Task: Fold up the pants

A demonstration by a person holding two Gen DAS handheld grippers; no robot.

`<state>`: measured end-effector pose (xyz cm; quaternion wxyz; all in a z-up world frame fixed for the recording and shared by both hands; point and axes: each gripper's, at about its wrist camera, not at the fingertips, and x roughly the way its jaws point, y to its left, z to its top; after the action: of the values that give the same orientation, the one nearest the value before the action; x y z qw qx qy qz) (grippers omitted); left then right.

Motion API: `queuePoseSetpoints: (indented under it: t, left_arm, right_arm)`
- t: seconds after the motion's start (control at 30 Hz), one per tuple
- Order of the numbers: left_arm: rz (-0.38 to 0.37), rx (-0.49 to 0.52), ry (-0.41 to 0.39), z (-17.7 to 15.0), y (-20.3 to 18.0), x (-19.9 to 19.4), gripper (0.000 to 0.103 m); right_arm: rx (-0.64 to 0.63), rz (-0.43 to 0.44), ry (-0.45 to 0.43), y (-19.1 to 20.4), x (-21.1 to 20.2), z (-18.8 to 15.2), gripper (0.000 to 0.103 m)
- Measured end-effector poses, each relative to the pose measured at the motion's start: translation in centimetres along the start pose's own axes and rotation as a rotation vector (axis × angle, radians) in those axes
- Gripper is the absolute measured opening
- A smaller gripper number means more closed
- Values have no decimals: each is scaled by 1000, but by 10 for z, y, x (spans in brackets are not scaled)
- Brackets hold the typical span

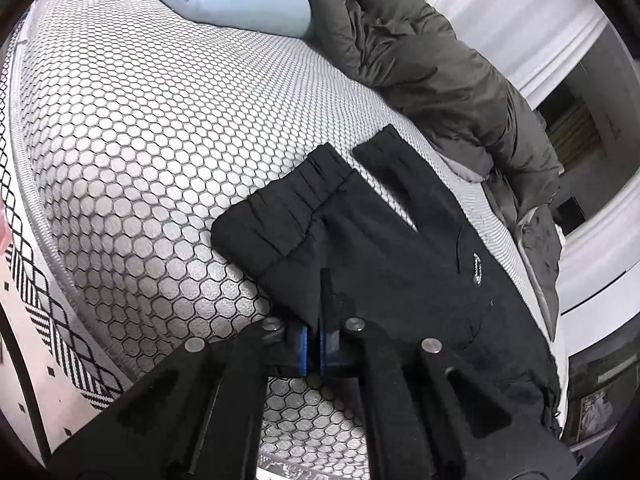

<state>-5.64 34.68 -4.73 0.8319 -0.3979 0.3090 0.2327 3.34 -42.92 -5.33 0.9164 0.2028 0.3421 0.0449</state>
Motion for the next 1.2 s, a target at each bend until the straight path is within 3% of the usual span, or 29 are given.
queuePoseSetpoints:
  t: [0.1, 0.2, 0.23, 0.27, 0.3, 0.33, 0.37, 0.4, 0.47, 0.57, 0.63, 0.73, 0.8, 0.9, 1.03, 1.1, 1.13, 1.2]
  left_arm:
    - [7, 29, 9, -5, 0, 1, 3]
    - [21, 43, -1, -6, 0, -10, 10]
    - [29, 49, -18, -6, -1, -18, 22]
    - [45, 57, -43, -4, -1, -27, 41]
    - [60, 59, -77, -2, -2, -37, 51]
    - [68, 58, -106, 0, -4, -47, 70]
    - [62, 59, -139, 3, -8, -58, 77]
    - [49, 63, -155, 5, -12, -64, 79]
    - [-2, 87, -166, 12, -28, -73, 85]
    - [-87, 115, -129, 17, -61, -59, 102]
    - [-125, 118, -83, 21, -80, -40, 102]
    - [-183, 81, 61, 26, -106, 10, 102]
    - [-176, 34, 136, 28, -119, 47, 101]
    - [-132, -13, 215, 29, -129, 93, 98]
    - [-19, -53, 221, 42, -132, 125, 82]
    - [23, -14, 201, 48, -138, 131, 66]
    - [39, 1, 194, 50, -140, 134, 50]
    - [60, 16, 184, 54, -141, 141, 31]
  right_arm:
    - [26, 17, -3, -13, -7, -8, 25]
    - [30, 22, -14, -18, -17, -6, 36]
    - [25, 6, -41, -14, -25, -4, 47]
    - [19, -21, -84, -12, -35, -1, 52]
    - [13, -44, -141, -6, -46, 4, 52]
    - [9, -61, -172, -3, -54, 8, 54]
    - [4, -67, -189, 1, -58, 12, 60]
    - [-7, -55, -212, 10, -61, 18, 65]
    - [-29, -19, -236, 24, -61, 27, 86]
    - [-78, 20, -265, 59, -49, 41, 98]
    - [-92, 53, -261, 84, -32, 53, 99]
    - [-85, 104, -229, 111, -7, 70, 100]
    - [-95, 123, -207, 126, 7, 80, 100]
    - [-139, 86, -183, 135, 19, 93, 100]
    - [-197, -53, -144, 118, 31, 126, 99]
    - [-190, -116, -89, 95, 41, 148, 99]
    - [-178, -128, -49, 85, 55, 164, 99]
    - [-159, -134, 22, 71, 86, 190, 99]
